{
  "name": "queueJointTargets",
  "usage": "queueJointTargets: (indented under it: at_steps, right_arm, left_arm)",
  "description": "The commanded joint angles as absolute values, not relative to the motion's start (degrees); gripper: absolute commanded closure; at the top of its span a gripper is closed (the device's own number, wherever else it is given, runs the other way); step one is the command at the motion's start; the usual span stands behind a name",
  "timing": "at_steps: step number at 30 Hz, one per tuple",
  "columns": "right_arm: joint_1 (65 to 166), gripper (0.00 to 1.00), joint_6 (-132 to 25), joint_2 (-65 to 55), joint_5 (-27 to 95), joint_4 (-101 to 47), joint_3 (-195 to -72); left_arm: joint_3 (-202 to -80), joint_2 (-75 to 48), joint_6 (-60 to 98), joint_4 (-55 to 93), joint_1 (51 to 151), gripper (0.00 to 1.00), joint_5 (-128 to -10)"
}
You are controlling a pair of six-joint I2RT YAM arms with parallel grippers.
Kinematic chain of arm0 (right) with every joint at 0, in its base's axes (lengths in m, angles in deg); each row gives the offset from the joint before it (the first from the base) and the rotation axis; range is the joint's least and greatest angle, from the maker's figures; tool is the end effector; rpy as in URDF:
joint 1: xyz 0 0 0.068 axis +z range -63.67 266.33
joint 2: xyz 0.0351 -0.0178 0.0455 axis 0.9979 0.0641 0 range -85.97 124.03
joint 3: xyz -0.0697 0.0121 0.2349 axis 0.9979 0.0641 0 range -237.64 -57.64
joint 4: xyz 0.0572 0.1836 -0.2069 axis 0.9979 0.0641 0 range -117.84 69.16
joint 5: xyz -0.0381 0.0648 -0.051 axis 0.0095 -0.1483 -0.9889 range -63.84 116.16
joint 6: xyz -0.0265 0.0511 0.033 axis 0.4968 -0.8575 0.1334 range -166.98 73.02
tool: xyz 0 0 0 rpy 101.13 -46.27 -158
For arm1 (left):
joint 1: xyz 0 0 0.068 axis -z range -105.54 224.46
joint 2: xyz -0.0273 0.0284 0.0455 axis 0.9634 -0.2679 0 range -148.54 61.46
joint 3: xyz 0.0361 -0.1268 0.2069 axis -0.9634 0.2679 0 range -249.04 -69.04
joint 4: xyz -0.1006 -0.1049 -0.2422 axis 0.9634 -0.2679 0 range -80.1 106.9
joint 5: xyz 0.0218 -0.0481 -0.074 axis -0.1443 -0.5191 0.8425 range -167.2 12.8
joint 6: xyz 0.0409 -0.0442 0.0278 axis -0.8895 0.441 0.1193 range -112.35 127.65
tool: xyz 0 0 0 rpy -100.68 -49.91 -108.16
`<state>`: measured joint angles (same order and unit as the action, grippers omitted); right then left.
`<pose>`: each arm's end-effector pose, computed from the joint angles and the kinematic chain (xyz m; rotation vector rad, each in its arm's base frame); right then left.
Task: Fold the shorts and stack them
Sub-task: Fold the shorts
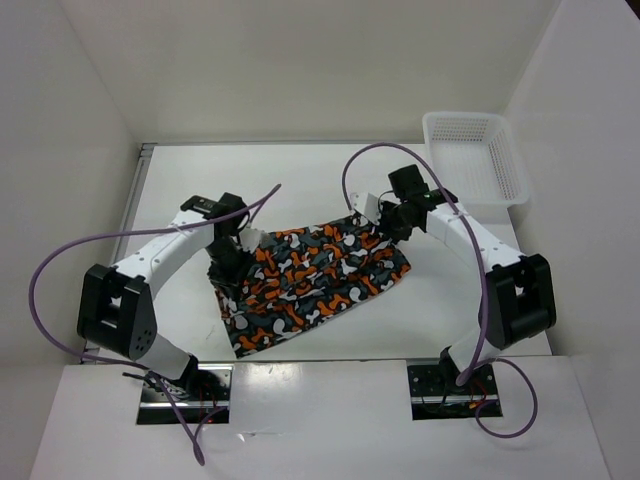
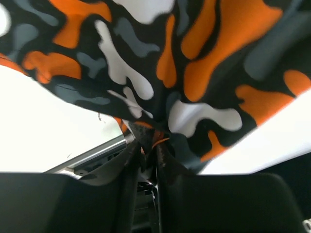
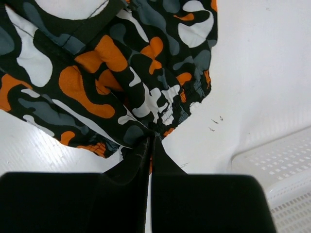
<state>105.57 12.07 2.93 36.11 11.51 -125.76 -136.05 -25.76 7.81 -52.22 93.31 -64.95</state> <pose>0.3268 0.1238 0.2012 -1.6844 1.9738 -0.0232 0.2631 -0.1015 0.1873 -0.5052 -3.0587 0.3312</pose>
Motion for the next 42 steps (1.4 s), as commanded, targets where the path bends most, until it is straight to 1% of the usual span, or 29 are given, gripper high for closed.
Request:
queueJointTargets:
  at_steps: [1,5,6,7,8,10,11,12,14,19,22,24,25,26,27,28,31,33,35,37,38,42]
  right_arm:
    - [105.3,1.0,15.8,0.9,37.3,16.7,-125.5]
    - [105.3,1.0,19.2,0.2,37.3,20.8,-123.3]
    - [105.9,0.98,20.2,-0.5,37.3,22.4,-122.5]
    - [106.8,0.91,21.5,-1.3,36.6,23.5,-121.6]
    - [107.5,0.73,22.3,-1.9,34.7,24.3,-119.7]
    - [108.8,0.65,23.9,-3.5,32.7,24.9,-117.9]
    - [108.8,0.59,23.9,-4.1,32.1,24.9,-117.3]
    - [108.8,0.59,23.9,-4.7,32.0,24.9,-117.3]
    - [108.8,0.52,23.3,-5.6,32.0,24.2,-118.9]
    - [108.8,0.42,19.8,-8.1,39.9,24.7,-124.3]
    - [108.8,0.42,16.2,-8.1,45.6,22.2,-126.2]
    - [108.8,0.46,10.3,-8.1,47.8,15.8,-126.9]
    - [108.8,0.55,7.6,-7.6,48.6,12.3,-126.2]
    - [108.8,0.59,1.5,-6.4,49.1,4.7,-125.6]
    - [108.8,0.63,-1.2,-5.5,49.1,1.2,-125.1]
    - [108.8,0.7,-3.5,-4.3,48.1,-1.5,-124.4]
    - [109.4,0.77,-10.0,2.1,45.1,-7.5,-123.9]
    - [109.4,0.77,-14.8,7.8,42.7,-8.2,-123.9]
    - [109.4,0.81,-16.4,10.8,40.1,-8.8,-123.4]
    - [109.4,0.84,-16.9,12.4,38.9,-11.7,-121.0]
    - [109.9,0.87,-17.7,12.4,37.4,-12.8,-121.0]
    - [109.9,0.9,-23.7,16.2,35.4,-15.0,-121.8]
  left_arm:
    - [-134.5,-25.0,7.6,-55.3,95.8,0.73,-64.6]
    - [-134.0,-25.0,7.6,-56.0,96.6,0.65,-63.1]
    - [-134.0,-25.0,7.6,-56.0,96.6,0.63,-62.4]
    - [-134.0,-25.0,7.6,-56.0,97.1,0.63,-62.4]
    - [-133.5,-25.0,7.6,-56.0,97.1,0.63,-62.4]
    - [-132.8,-25.0,7.6,-55.4,97.1,0.62,-62.4]
    - [-132.8,-25.0,7.6,-55.3,97.1,0.62,-63.0]
    - [-132.2,-25.0,7.6,-54.7,97.1,0.62,-63.0]
    - [-132.2,-25.0,7.6,-53.3,97.1,0.62,-63.6]
    - [-132.8,-25.6,7.6,-49.1,94.0,0.62,-63.6]
    - [-132.8,-25.6,7.6,-45.2,93.3,0.62,-63.6]
    - [-132.2,-25.6,7.6,-41.6,93.3,0.62,-64.2]
    - [-132.2,-25.6,7.6,-40.2,93.3,0.62,-64.8]
    - [-132.2,-26.2,7.6,-37.5,93.3,0.6,-65.7]
    - [-132.2,-27.2,7.6,-36.5,93.3,0.6,-65.7]
    - [-132.8,-27.9,7.6,-35.1,93.3,0.6,-67.1]
    - [-133.3,-31.7,7.6,-30.0,92.7,0.6,-67.8]
    - [-134.0,-35.5,7.6,-27.9,92.7,0.6,-67.8]
    - [-134.5,-38.5,7.6,-26.0,92.7,0.6,-68.5]
    - [-134.5,-39.8,7.6,-24.1,92.7,0.6,-69.2]
    - [-134.5,-41.1,7.6,-22.6,92.7,0.6,-71.1]
    - [-136.5,-45.6,7.6,-20.6,90.6,0.6,-73.2]
